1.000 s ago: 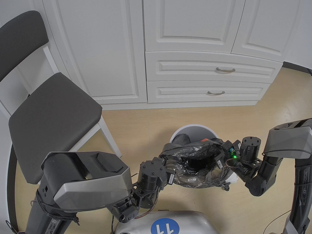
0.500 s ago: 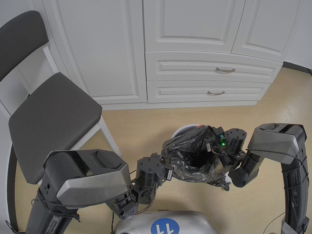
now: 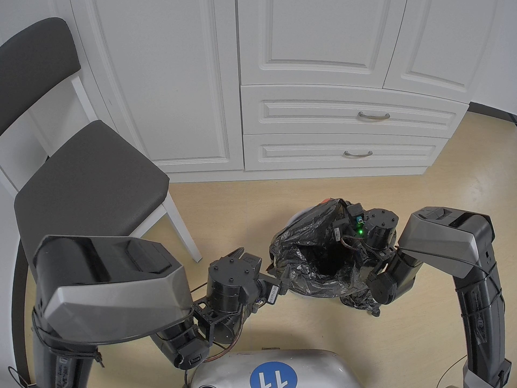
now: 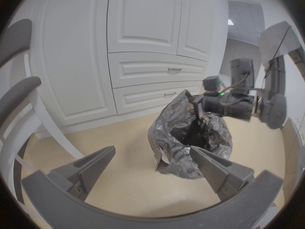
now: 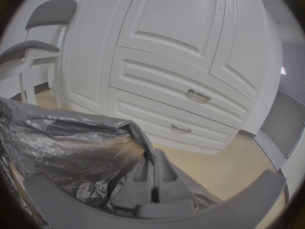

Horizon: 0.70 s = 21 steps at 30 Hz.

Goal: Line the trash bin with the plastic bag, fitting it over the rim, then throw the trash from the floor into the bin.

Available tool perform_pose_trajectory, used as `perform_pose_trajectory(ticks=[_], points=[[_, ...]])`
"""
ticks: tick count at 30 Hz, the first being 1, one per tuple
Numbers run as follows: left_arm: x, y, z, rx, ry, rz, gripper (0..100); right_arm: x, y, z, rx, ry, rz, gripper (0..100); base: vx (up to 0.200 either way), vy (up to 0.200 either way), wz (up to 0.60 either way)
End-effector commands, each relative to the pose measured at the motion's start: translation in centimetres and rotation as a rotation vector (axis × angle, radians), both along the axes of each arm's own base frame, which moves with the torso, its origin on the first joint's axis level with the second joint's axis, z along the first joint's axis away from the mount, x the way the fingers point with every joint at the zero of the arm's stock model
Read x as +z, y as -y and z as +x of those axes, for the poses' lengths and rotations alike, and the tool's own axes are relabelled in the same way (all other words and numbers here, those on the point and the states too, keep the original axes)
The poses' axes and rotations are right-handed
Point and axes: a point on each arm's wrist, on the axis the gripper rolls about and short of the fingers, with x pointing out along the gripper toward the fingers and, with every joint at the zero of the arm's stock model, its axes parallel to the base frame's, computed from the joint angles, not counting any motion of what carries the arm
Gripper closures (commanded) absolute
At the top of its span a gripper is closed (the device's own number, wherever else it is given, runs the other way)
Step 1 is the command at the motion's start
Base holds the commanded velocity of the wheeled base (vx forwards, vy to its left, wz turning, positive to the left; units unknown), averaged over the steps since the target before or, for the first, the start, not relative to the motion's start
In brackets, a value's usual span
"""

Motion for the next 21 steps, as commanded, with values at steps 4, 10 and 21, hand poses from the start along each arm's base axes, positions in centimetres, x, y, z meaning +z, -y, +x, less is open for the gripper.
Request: perform_pose_trajectory(ticks=[4, 10, 21], points=[[4.5, -0.8, -1.4, -0.019, 0.07, -0.054, 0, -1.0, -0.5, 2.3, -0.027, 0.047, 0.073, 100, 0.0, 0.0, 0.0], [4.9, -1.1, -0.6, 0.0, 0.086, -0.064, 0, -1.8, -1.4, 4.3, -0.06, 0.08, 0.13, 100, 0.0, 0.0, 0.0], [5.1, -1.2, -0.6, 0.003, 0.092, -0.07, 0, -1.7, -2.9, 7.2, -0.071, 0.144, 0.217, 100, 0.0, 0.0, 0.0]])
